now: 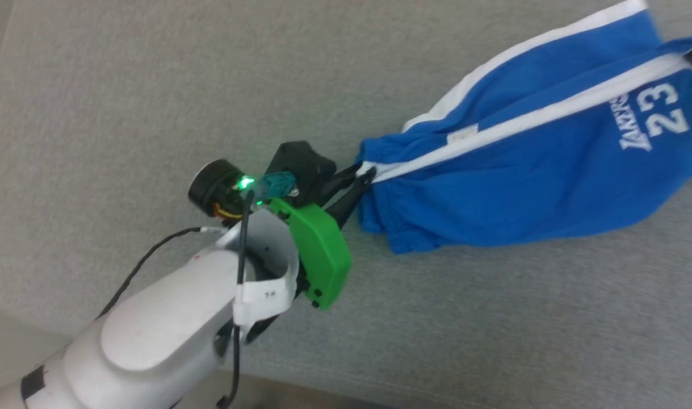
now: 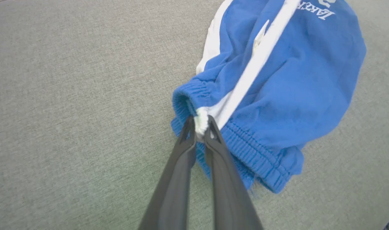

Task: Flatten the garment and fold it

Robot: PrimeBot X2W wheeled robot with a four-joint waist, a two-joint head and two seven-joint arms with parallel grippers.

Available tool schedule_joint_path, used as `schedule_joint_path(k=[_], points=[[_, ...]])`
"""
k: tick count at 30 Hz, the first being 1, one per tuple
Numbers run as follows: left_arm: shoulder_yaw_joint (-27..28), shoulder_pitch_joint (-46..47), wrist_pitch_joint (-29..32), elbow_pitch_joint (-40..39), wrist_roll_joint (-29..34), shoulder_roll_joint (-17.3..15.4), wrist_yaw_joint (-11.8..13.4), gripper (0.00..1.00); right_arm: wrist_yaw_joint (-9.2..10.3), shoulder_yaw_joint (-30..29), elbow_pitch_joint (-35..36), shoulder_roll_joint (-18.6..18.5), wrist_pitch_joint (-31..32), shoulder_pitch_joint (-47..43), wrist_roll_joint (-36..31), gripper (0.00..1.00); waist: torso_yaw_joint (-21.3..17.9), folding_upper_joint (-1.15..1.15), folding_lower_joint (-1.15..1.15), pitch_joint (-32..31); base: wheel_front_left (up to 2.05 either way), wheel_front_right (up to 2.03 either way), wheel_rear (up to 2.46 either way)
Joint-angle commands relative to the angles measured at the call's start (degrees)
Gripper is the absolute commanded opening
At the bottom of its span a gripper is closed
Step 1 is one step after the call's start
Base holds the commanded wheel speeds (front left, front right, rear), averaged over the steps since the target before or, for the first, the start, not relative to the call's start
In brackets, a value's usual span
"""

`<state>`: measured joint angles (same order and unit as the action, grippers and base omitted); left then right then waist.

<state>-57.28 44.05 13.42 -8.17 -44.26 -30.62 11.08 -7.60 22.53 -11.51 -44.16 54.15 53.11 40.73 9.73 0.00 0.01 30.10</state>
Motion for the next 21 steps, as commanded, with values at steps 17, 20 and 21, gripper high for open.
schedule_joint_path(k=[17, 20, 21], points=[[0.88, 1.72, -3.60, 4.29, 0.69, 3.13, 0.20, 1.00, 0.11, 7.31, -14.25, 2.64, -11.30, 7.82, -1.90, 1.00, 3.85, 0.00, -0.01, 1.42, 0.00, 0.00, 0.00], [1.14, 0.97, -4.31, 5.65, 0.38, 2.96, 0.49, 1.00, 0.11, 8.62, -15.47, 3.30, -14.49, 7.25, -0.73, 1.00, 2.97, 0.00, -0.01, -1.15, 0.00, 0.00, 0.00], [1.31, 0.72, -4.59, 5.99, 0.29, 2.82, 0.64, 1.00, 0.11, 9.03, -15.64, 3.40, -15.59, 7.04, -0.32, 1.00, 2.68, 0.00, -0.01, -1.98, 0.00, 0.00, 0.00]])
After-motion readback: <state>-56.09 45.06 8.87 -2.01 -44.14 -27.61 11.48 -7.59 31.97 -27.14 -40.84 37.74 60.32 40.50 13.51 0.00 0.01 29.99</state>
